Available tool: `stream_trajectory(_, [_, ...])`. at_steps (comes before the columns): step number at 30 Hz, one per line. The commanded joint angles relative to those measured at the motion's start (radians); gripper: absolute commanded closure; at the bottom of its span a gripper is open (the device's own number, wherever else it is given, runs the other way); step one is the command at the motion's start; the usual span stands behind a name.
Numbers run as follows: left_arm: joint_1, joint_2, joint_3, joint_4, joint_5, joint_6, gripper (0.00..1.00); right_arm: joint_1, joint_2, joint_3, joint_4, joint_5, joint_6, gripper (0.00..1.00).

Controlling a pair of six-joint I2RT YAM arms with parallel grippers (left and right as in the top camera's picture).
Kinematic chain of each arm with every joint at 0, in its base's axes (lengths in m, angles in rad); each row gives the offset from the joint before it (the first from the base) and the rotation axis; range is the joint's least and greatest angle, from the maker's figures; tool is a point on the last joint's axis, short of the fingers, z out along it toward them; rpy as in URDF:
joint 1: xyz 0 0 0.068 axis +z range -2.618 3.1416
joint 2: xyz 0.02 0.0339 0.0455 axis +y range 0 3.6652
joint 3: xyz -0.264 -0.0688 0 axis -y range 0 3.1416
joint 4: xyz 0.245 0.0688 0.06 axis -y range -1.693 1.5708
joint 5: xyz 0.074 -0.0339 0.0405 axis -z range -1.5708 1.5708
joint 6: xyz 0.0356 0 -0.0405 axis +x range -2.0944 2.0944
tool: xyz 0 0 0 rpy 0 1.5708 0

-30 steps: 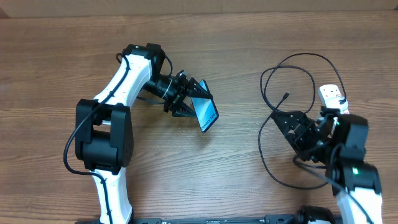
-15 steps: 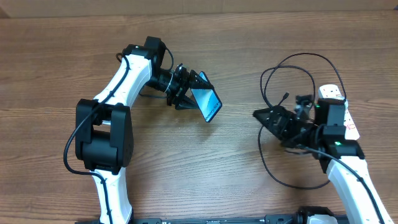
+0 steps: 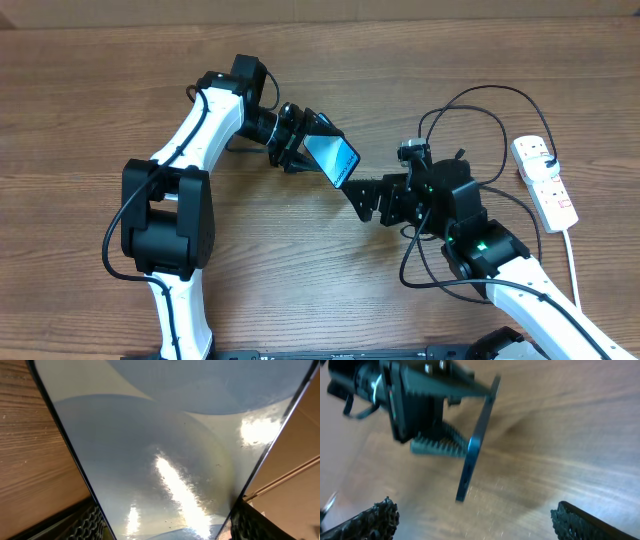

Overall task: Plug charger to phone and switch on socket
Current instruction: 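Grasp the phone's other edge with the right gripper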

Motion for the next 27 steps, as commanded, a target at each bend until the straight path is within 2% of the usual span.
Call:
stream_trajectory(1, [-0.005, -0.005, 0.020, 0.008, 0.043, -0.027, 0.47, 0.022, 0.032, 0.017, 0.047, 0.116, 0.037, 0.00])
stream_trajectory(5, [-0.005, -0.005, 0.020, 0.024, 0.062, -0.028, 0.48, 0.051, 0.104, 0.017, 0.168, 0.107, 0.101, 0.00])
stream_trajectory(10, [-0.005, -0.005, 0.020, 0.023, 0.063, -0.027, 0.47, 0.099, 0.193, 0.017, 0.333, 0.095, 0.101, 0.11])
stream_trajectory(23, [-0.007, -0.005, 0.020, 0.045, 0.061, -0.027, 0.47, 0.105, 0.306, 0.017, 0.502, 0.113, 0.146, 0.31])
stream_trajectory(27, [-0.007, -0.005, 0.020, 0.045, 0.061, -0.028, 0.47, 0.105, 0.331, 0.017, 0.550, 0.113, 0.147, 0.40])
